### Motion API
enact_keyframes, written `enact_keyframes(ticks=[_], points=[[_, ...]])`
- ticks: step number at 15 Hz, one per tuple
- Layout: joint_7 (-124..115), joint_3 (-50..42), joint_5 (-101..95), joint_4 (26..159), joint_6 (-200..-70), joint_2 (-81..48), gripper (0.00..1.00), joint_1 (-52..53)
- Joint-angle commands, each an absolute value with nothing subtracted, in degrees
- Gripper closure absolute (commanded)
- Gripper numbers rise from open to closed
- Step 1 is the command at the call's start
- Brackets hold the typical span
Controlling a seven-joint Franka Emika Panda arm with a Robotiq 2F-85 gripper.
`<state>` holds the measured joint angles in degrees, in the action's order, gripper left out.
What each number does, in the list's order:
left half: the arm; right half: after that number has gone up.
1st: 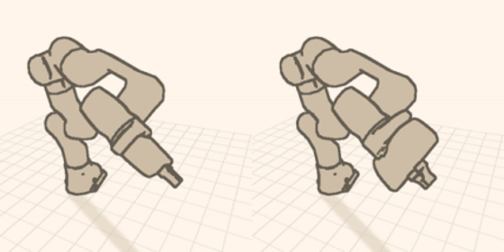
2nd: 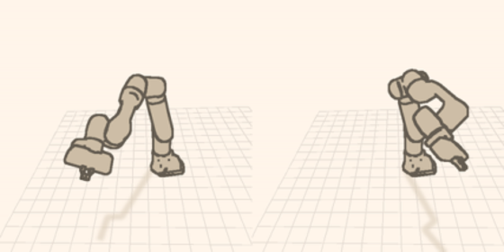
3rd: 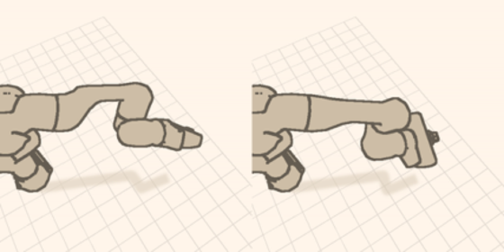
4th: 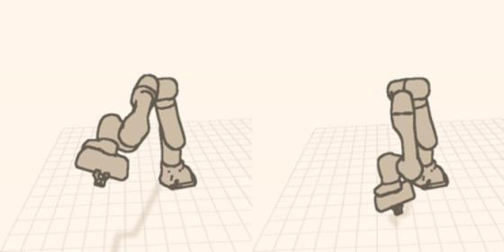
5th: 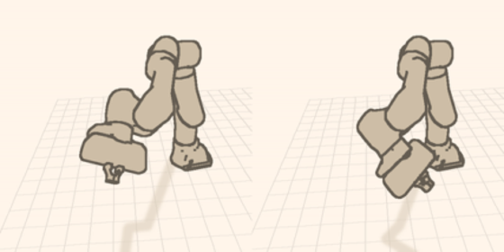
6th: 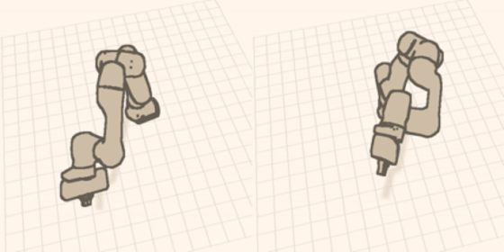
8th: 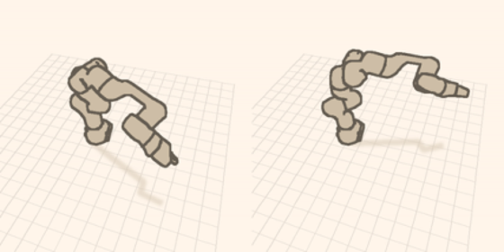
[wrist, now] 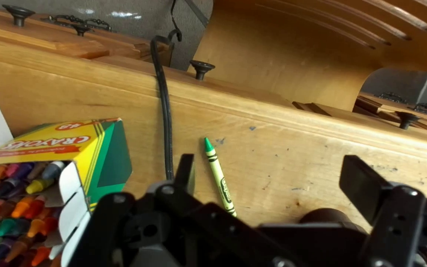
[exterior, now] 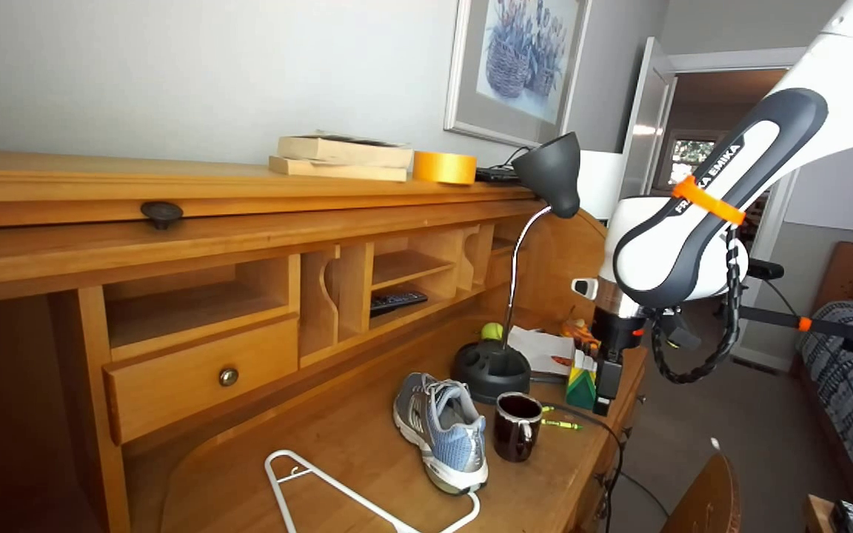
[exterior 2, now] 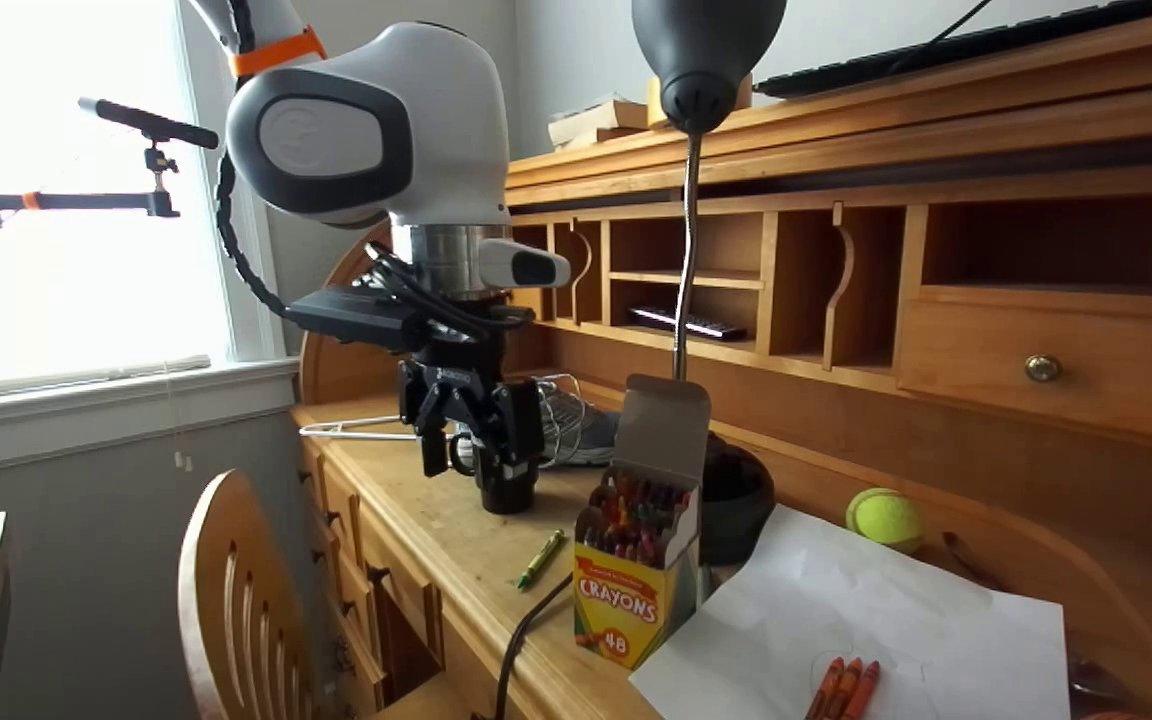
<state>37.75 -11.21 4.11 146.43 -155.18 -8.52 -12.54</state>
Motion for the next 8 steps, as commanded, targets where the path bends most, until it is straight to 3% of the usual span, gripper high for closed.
enact_keyframes(ticks=[1,8], points=[[43.55,-8.32,7.00,144.48,-159.64,-13.44,0.00,-15.92],[50.21,0.45,14.24,142.05,-170.73,-20.17,0.00,-22.72]])
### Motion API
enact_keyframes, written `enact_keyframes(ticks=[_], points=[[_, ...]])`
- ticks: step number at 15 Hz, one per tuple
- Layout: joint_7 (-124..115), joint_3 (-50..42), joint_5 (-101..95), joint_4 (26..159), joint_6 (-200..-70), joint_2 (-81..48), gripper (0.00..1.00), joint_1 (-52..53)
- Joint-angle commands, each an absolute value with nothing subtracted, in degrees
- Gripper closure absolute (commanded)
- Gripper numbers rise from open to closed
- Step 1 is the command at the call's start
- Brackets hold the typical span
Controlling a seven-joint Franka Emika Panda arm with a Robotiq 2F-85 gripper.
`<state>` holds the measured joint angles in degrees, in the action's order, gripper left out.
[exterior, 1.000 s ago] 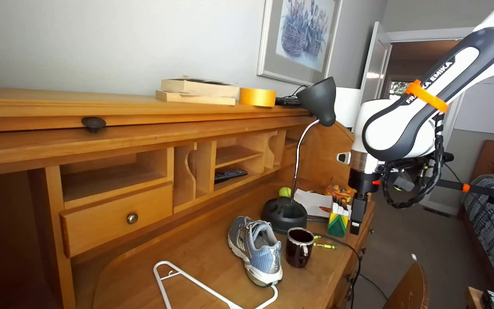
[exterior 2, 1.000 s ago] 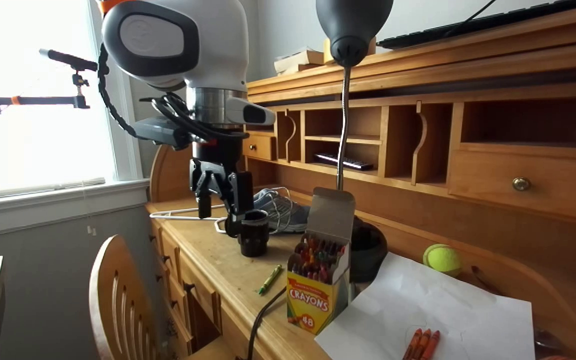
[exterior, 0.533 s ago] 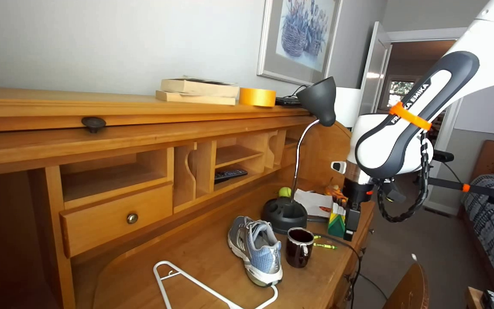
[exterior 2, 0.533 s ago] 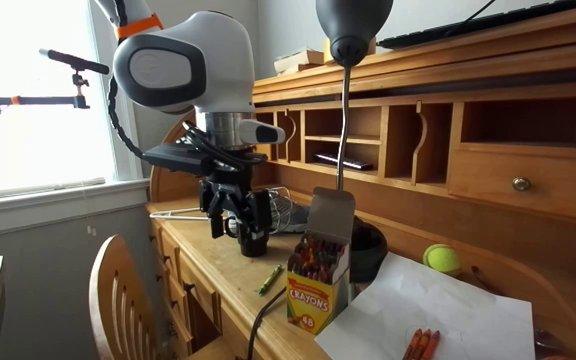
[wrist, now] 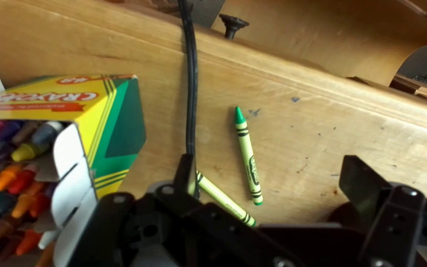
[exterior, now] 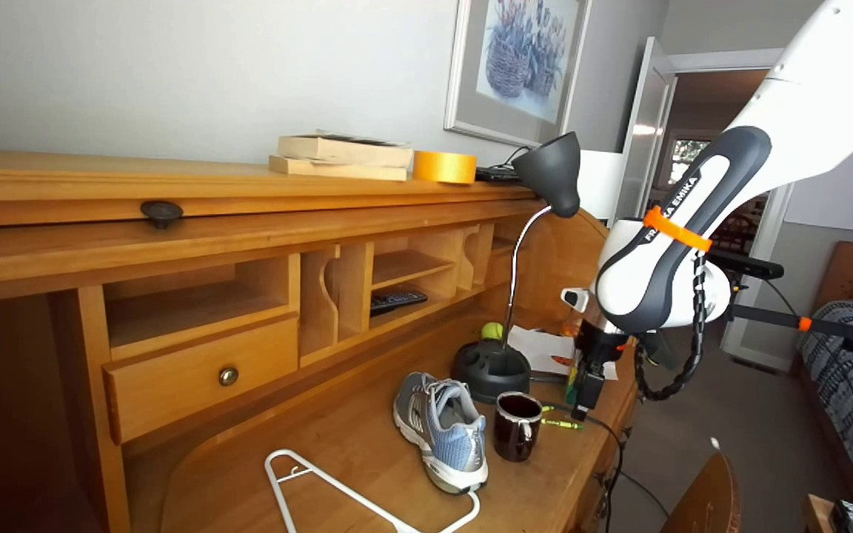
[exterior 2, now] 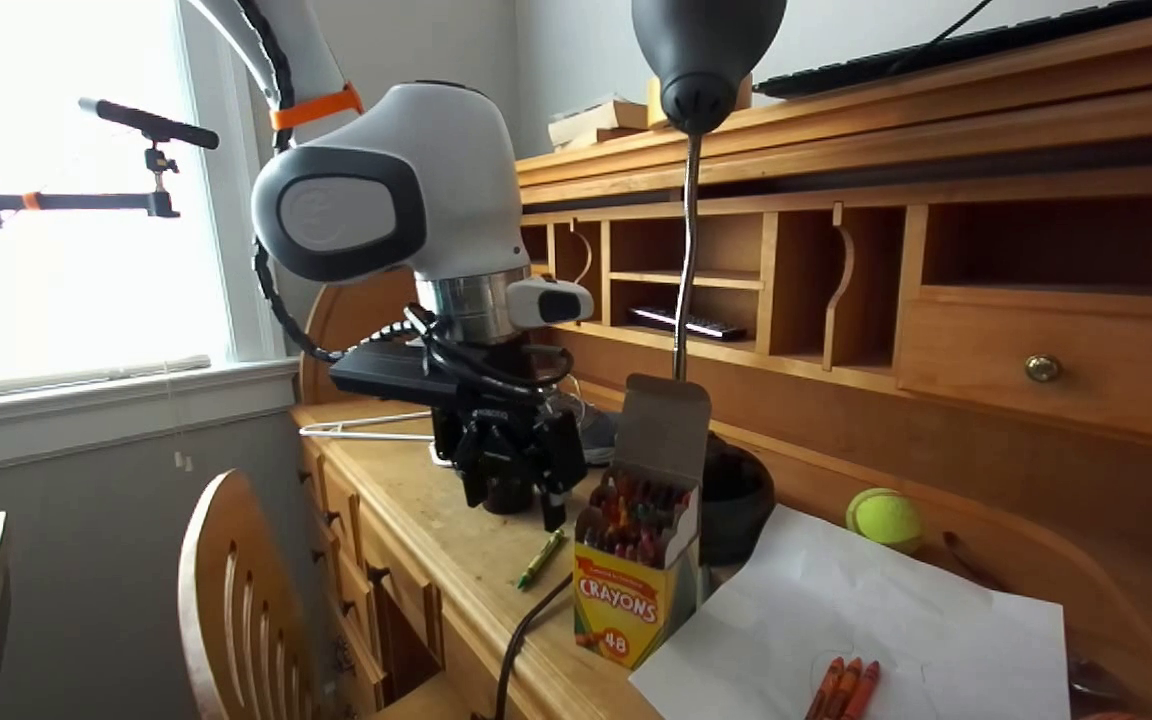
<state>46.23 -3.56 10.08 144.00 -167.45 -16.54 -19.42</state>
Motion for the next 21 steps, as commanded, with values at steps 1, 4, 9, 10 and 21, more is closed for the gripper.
enact_keyframes(ticks=[1,4,9,10,21], points=[[50.89,1.72,15.18,141.56,-171.06,-20.93,0.00,-23.68],[51.91,4.73,16.66,139.82,-170.70,-23.37,0.05,-26.35],[49.70,6.85,12.92,137.86,-170.04,-26.56,0.47,-29.35],[49.57,7.17,12.63,137.59,-169.87,-27.07,0.56,-29.78],[47.29,5.91,9.14,138.15,-165.72,-24.81,0.97,-28.87]])
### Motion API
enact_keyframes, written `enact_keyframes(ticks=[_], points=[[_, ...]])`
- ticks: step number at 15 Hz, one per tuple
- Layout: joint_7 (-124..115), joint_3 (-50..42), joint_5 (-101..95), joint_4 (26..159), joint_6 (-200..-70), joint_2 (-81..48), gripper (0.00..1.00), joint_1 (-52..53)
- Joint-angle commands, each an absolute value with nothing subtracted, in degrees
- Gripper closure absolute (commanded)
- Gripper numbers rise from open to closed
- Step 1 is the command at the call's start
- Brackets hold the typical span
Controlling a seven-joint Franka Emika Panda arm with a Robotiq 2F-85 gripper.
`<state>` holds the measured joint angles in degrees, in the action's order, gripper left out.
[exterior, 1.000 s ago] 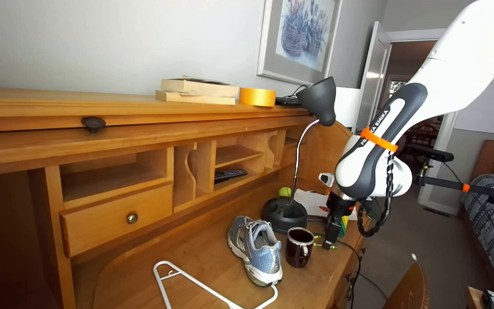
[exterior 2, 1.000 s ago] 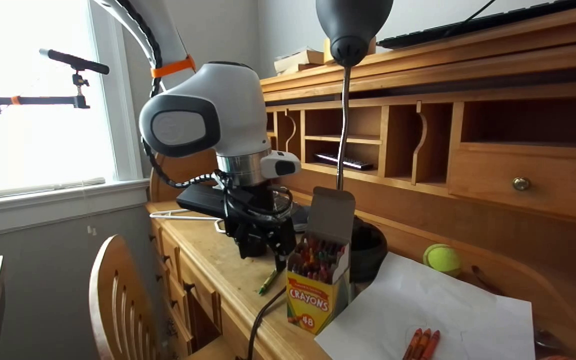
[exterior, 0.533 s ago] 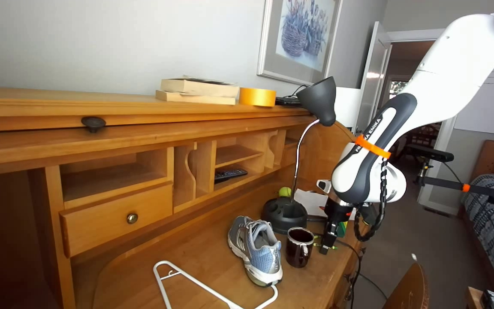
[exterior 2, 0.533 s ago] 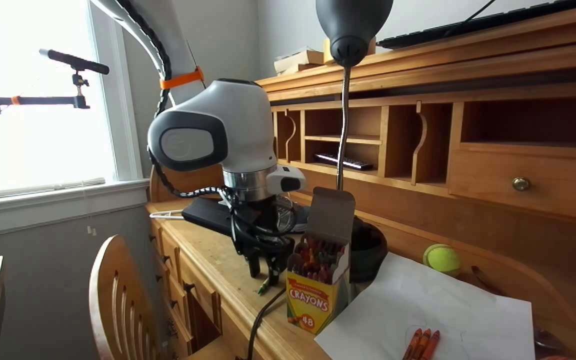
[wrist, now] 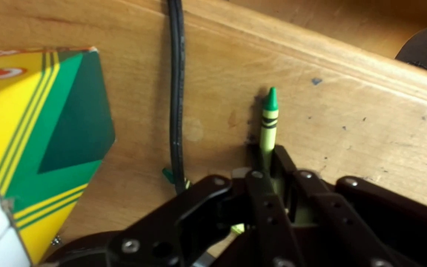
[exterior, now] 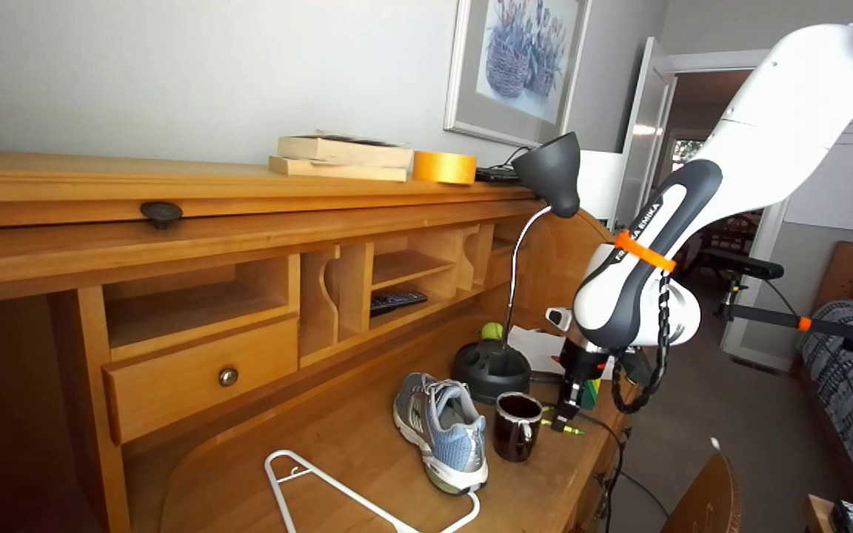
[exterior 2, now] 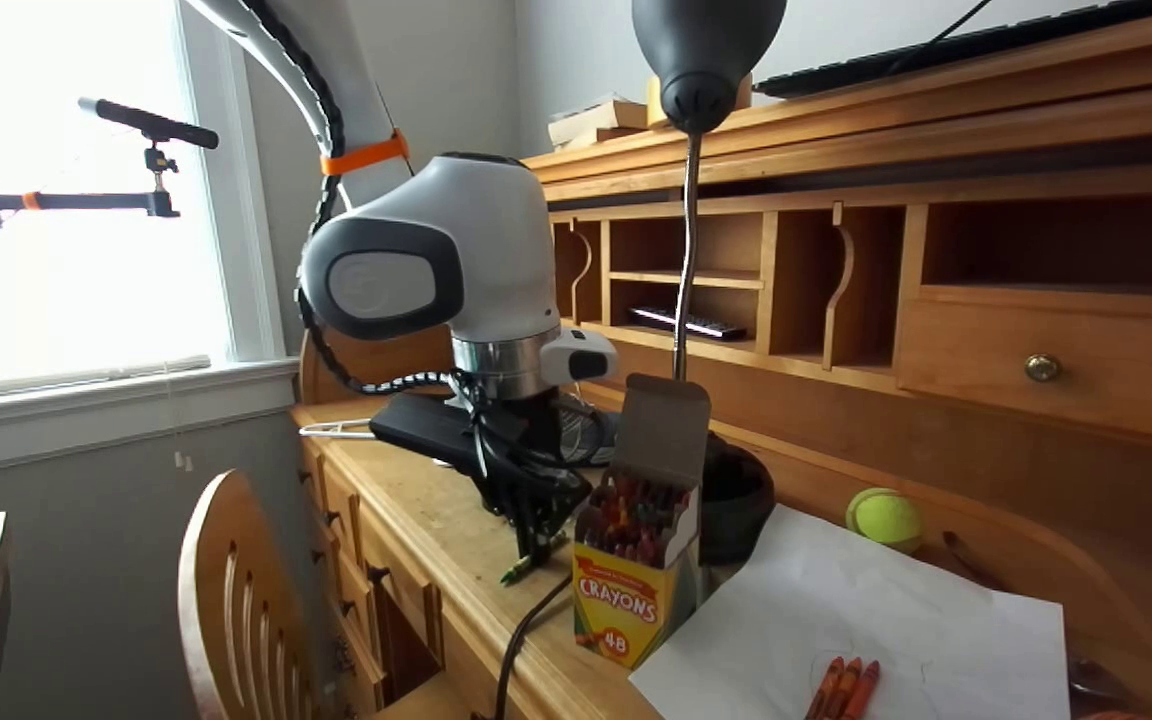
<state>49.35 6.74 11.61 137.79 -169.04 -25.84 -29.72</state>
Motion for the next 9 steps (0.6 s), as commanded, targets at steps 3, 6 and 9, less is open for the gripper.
enact_keyframes(ticks=[3,6,9], points=[[44.67,2.32,5.09,140.29,-161.34,-20.42,0.97,-24.74],[38.57,-4.36,-3.11,142.64,-155.32,-14.97,0.97,-17.90],[31.42,-9.16,-12.68,143.42,-150.15,-10.75,0.97,-13.11]])
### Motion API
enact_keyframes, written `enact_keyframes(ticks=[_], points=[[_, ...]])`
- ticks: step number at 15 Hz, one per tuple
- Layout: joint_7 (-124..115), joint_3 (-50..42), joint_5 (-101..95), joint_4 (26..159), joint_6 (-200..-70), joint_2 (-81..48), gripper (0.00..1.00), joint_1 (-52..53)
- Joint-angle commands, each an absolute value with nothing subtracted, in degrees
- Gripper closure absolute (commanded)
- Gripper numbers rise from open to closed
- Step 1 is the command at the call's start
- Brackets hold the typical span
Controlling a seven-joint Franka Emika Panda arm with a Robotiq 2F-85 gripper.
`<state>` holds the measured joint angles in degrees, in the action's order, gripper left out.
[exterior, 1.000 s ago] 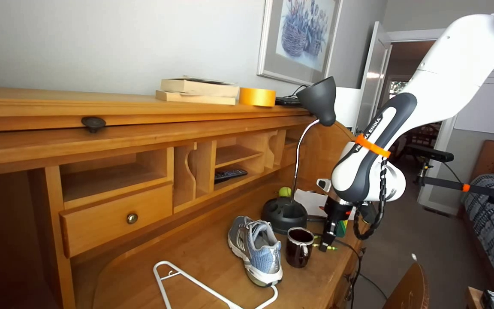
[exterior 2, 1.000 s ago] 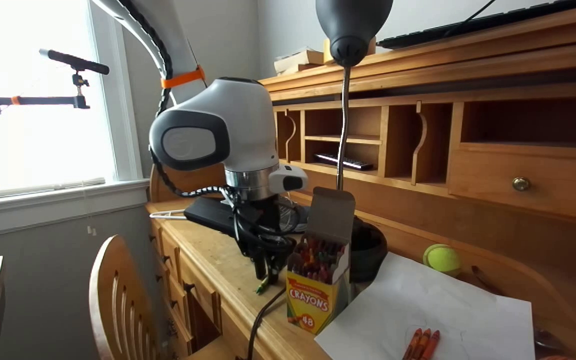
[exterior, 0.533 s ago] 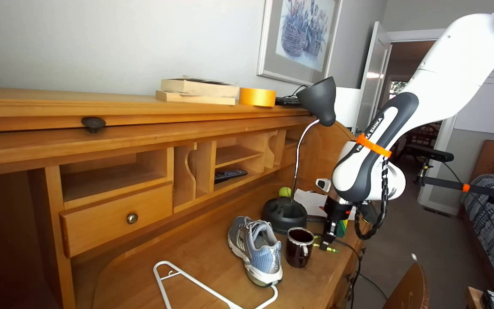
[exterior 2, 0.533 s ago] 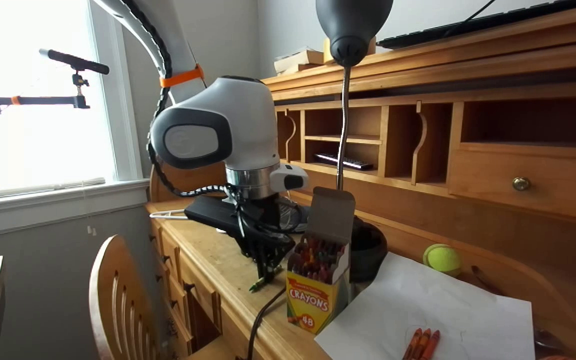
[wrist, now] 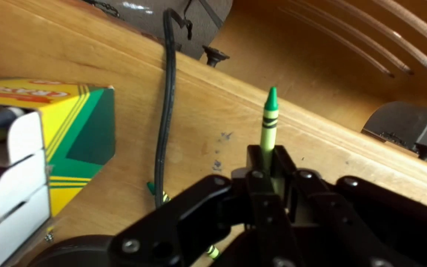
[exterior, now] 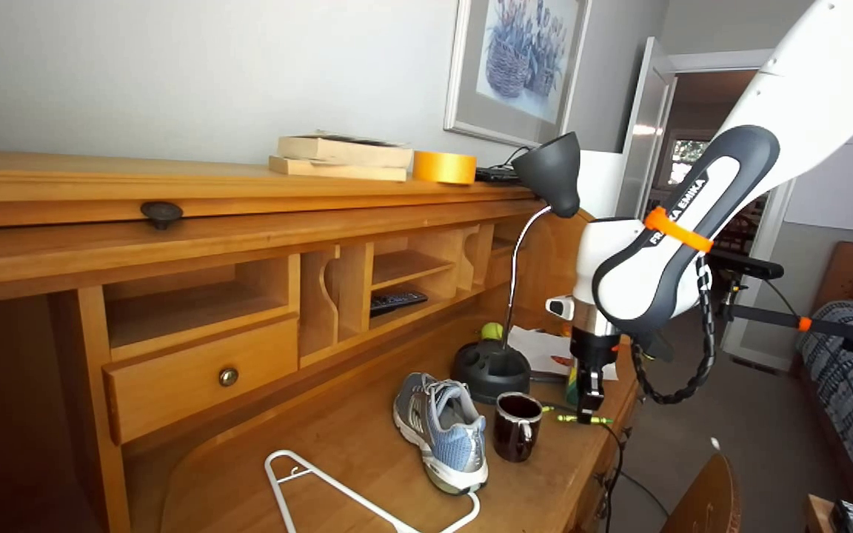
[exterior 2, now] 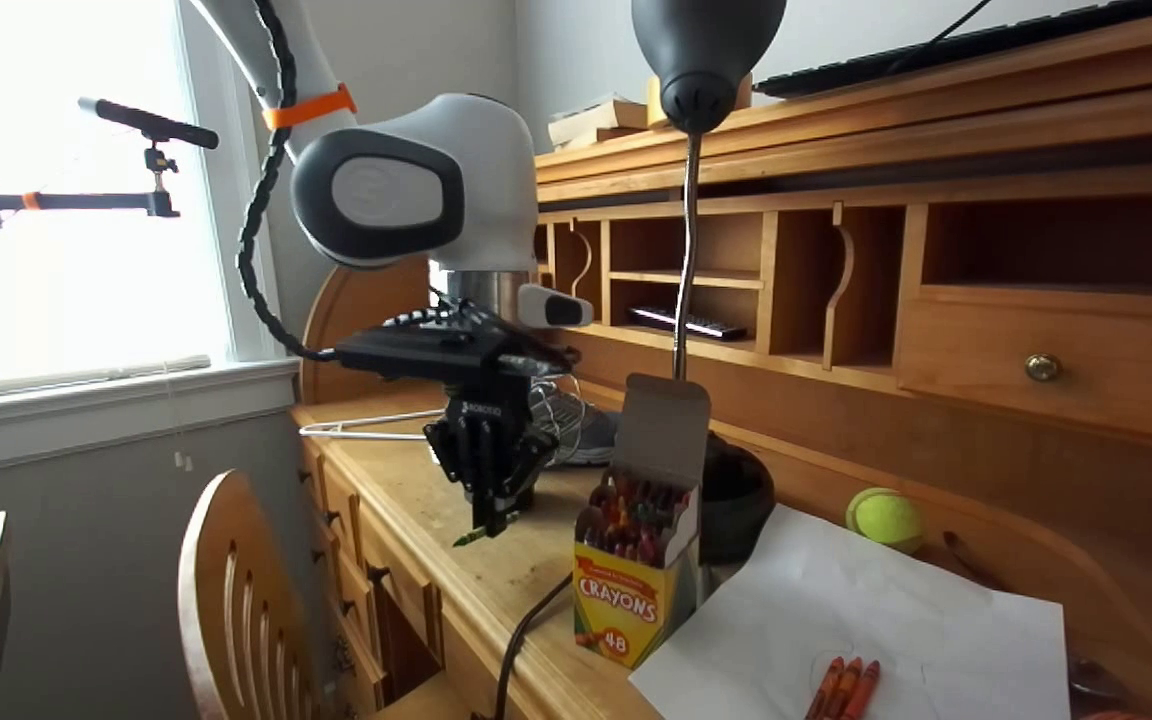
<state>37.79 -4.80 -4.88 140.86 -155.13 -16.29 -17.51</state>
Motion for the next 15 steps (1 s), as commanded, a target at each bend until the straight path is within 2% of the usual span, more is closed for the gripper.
enact_keyframes(ticks=[1,15], points=[[29.94,-9.80,-15.24,143.64,-148.05,-9.37,0.97,-12.38],[32.12,-12.43,-28.98,142.97,-123.55,1.98,0.97,-13.51]])
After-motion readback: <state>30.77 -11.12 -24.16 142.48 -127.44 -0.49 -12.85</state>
